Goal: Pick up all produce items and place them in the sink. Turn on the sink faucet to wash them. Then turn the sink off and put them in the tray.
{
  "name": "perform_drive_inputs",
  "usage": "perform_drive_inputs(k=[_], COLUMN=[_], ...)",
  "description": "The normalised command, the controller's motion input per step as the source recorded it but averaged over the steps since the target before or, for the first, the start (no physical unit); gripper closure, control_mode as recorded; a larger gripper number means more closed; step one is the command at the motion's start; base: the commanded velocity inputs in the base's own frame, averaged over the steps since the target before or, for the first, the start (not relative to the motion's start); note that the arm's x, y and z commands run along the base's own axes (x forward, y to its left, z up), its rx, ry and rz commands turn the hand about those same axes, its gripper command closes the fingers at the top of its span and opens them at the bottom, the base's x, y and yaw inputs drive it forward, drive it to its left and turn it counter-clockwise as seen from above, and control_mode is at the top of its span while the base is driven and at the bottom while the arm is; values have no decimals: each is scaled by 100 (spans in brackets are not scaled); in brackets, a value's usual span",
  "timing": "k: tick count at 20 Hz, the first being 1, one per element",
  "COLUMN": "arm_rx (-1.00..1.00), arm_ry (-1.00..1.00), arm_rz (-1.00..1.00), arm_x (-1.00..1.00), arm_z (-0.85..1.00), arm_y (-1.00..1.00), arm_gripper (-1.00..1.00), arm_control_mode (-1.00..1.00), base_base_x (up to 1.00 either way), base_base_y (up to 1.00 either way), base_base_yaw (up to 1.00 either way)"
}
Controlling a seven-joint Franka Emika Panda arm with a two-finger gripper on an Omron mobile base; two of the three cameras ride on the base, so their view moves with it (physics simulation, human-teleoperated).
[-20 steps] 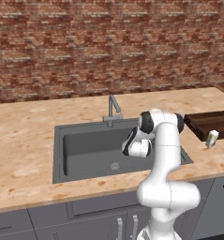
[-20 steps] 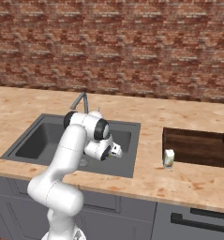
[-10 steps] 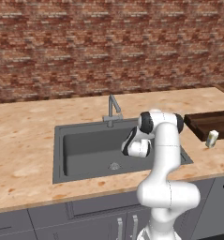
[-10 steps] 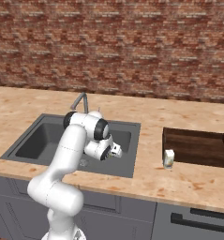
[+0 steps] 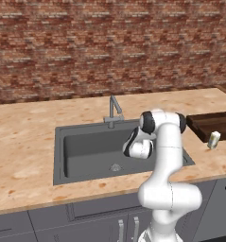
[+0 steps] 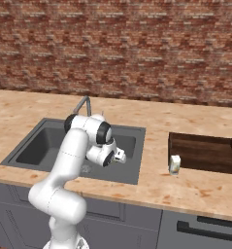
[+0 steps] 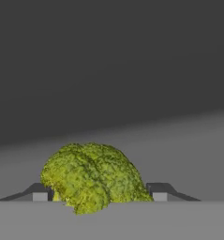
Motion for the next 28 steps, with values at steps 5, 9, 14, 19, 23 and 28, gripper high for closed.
perform_drive_inputs(k=[5, 9, 14, 19, 23, 28], arm_rx=[0, 0, 0, 0, 0, 0], arm_ry=[-2, -2, -2, -2, 0, 0], arm_rz=[-4, -4, -3, -3, -4, -6], arm_x=[-26, -26, -22, -20, -16, -12], arm_z=[50, 61, 63, 67, 73, 74], arm_y=[-6, -3, -5, -4, -5, -4], arm_gripper=[100, 100, 100, 100, 100, 100], arm_control_mode=[-100, -100, -100, -100, -100, -100], base_base_x=[0, 0, 0, 0, 0, 0], base_base_y=[0, 0, 0, 0, 0, 0], base_base_yaw=[0, 0, 0, 0, 0, 0])
